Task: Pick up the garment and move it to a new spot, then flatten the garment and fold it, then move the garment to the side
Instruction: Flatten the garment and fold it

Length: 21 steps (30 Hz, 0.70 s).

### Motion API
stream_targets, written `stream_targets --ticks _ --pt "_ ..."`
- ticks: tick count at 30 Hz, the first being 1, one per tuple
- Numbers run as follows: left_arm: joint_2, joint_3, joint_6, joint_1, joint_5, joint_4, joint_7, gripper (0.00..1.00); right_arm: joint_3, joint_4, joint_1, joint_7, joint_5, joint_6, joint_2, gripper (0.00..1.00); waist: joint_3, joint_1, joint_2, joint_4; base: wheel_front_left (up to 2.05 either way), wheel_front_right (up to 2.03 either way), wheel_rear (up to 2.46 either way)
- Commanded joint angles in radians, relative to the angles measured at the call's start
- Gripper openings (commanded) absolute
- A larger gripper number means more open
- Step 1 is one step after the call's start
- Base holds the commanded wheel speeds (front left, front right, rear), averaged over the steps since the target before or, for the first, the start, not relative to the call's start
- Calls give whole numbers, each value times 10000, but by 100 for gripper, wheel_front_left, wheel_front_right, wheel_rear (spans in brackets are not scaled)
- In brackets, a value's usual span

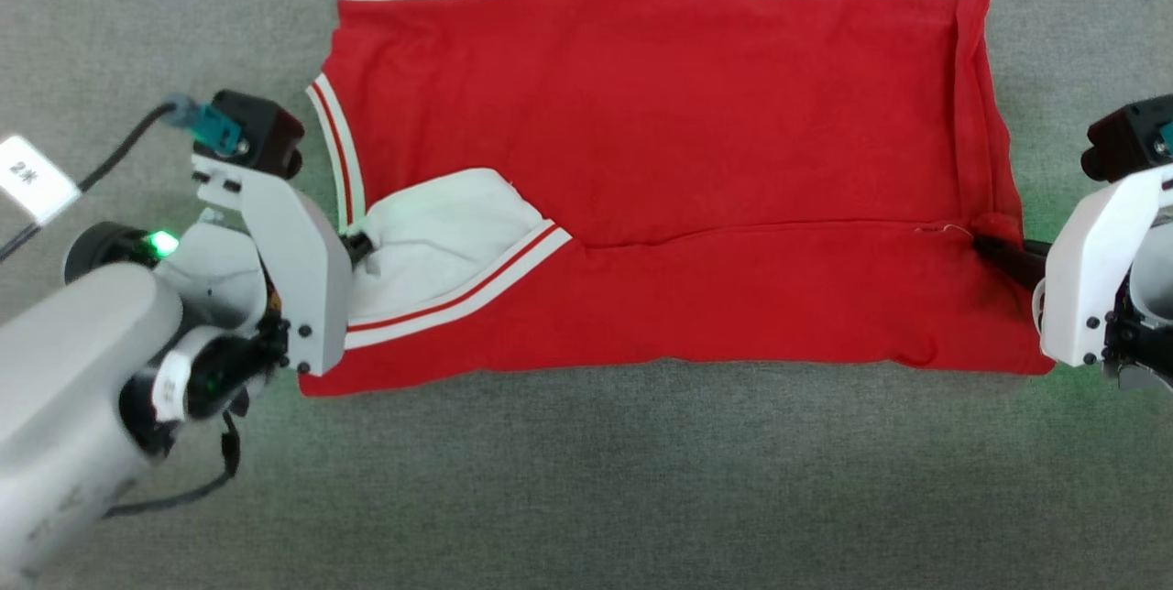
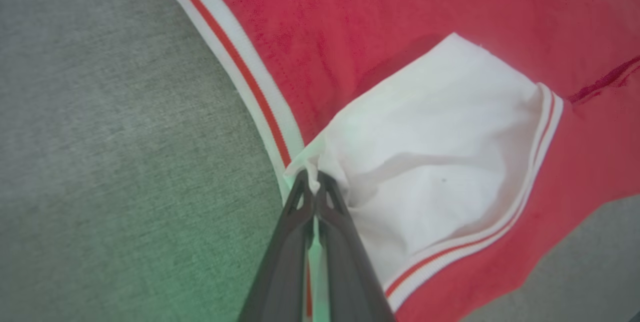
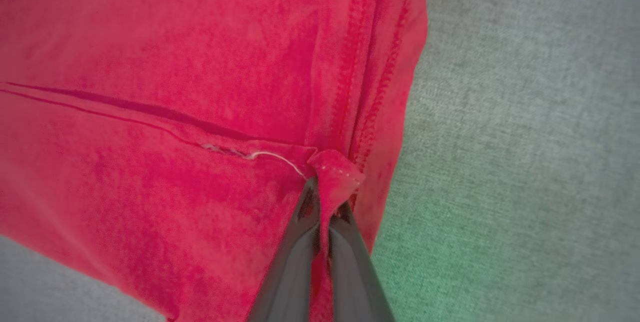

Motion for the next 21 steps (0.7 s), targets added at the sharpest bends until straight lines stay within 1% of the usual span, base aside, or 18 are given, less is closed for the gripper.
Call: stream_targets --ticks 1,4,9,11,12,13,14,15,16,19,21 --pt "-81 -81 -25 -127 -103 160 277 0 108 118 -121 22 35 -8 32 0 87 0 0 -30 0 0 0" --pt "-311 -224 127 -202 -420 581 1022 0 289 384 -266 -24 107 -8 91 0 150 0 0 -32 0 0 0" --pt "-542 -517 383 -357 -779 1216 2194 0 573 788 -505 -108 140 -8 190 0 225 0 0 -59 0 0 0" --pt "-671 -462 510 -432 -998 1379 2464 0 683 975 -607 -61 132 -8 226 0 231 0 0 -59 0 0 0" --pt "-707 -456 560 -488 -1059 1440 2621 2 724 1075 -637 -39 147 -10 249 0 222 0 0 -54 0 0 0" --pt "-690 -504 682 -531 -1097 1510 2807 32 771 1172 -661 -45 151 -10 264 0 207 0 0 -40 0 0 0" --pt "-624 -588 725 -599 -1015 1525 3002 67 821 1272 -711 -73 106 -10 276 0 189 0 0 -27 0 0 0" --pt "-546 -632 837 -692 -942 1554 3141 100 894 1395 -765 -55 59 -10 281 0 172 0 0 -13 0 0 0" --pt "-497 -660 906 -806 -851 1552 3244 100 948 1484 -783 -63 41 -10 301 0 157 0 0 6 0 0 0" --pt "-606 -368 995 -1193 -797 1360 2988 100 1103 1729 -893 -162 1 -10 408 0 119 0 0 84 0 0 0" --pt "-515 -326 995 -1327 -686 1251 2947 100 1172 1893 -931 -201 -25 -10 461 0 74 0 0 145 0 0 0"
